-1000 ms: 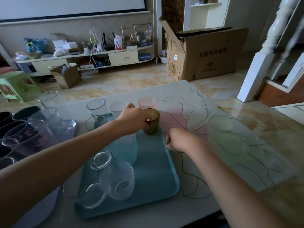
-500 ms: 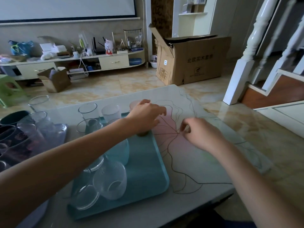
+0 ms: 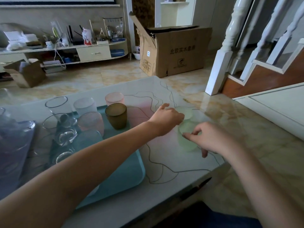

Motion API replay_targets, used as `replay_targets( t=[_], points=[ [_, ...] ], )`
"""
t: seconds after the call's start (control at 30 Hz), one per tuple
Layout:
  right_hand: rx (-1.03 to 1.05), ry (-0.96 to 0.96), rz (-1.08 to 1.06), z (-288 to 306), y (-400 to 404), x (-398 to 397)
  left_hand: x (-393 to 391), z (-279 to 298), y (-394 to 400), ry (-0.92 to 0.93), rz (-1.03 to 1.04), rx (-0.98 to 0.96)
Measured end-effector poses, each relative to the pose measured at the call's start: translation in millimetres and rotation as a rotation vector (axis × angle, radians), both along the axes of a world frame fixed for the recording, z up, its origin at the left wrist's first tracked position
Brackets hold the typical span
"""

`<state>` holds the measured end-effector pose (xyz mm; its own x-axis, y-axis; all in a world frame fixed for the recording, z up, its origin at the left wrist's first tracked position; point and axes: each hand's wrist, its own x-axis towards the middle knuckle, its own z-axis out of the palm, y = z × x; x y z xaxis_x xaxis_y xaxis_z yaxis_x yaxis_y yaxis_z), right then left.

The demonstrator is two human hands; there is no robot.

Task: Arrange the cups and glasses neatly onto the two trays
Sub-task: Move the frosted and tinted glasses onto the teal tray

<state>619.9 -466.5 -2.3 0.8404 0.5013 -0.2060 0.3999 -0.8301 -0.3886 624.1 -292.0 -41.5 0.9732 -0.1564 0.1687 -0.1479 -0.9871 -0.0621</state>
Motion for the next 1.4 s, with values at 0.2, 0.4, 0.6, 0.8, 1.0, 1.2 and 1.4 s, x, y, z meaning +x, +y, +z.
replay_targets(
  t=[0.2,0.4,0.6,0.8,1.0,1.2,1.4],
  points=[
    [-0.086,0.093,0.071,-6.3,5.6,-0.1,-35.8,29.9,30.3,-0.008,0.062,-0.154],
    [-0.114,0.082,0.086,-0.7,11.5,-3.8,-111.2,72.6,72.5,-0.01,0.214,-0.145],
    [-0.145,0.079,0.1,1.7,28.0,-3.6,-151.2,63.8,95.3,0.068,0.327,-0.169],
    [-0.163,0.113,0.131,0.6,42.6,-7.0,-149.3,37.4,93.4,0.338,0.27,-0.256],
    [-0.159,0.06,0.155,2.1,52.9,-9.0,-148.3,32.0,100.1,0.331,0.237,-0.324],
    [-0.064,0.018,0.227,20.3,59.3,-24.5,-178.9,59.9,104.7,0.071,0.261,-0.455],
    [0.011,0.098,0.372,42.1,56.5,-68.5,-264.7,66.9,119.8,-0.426,0.447,-0.832]
  ],
)
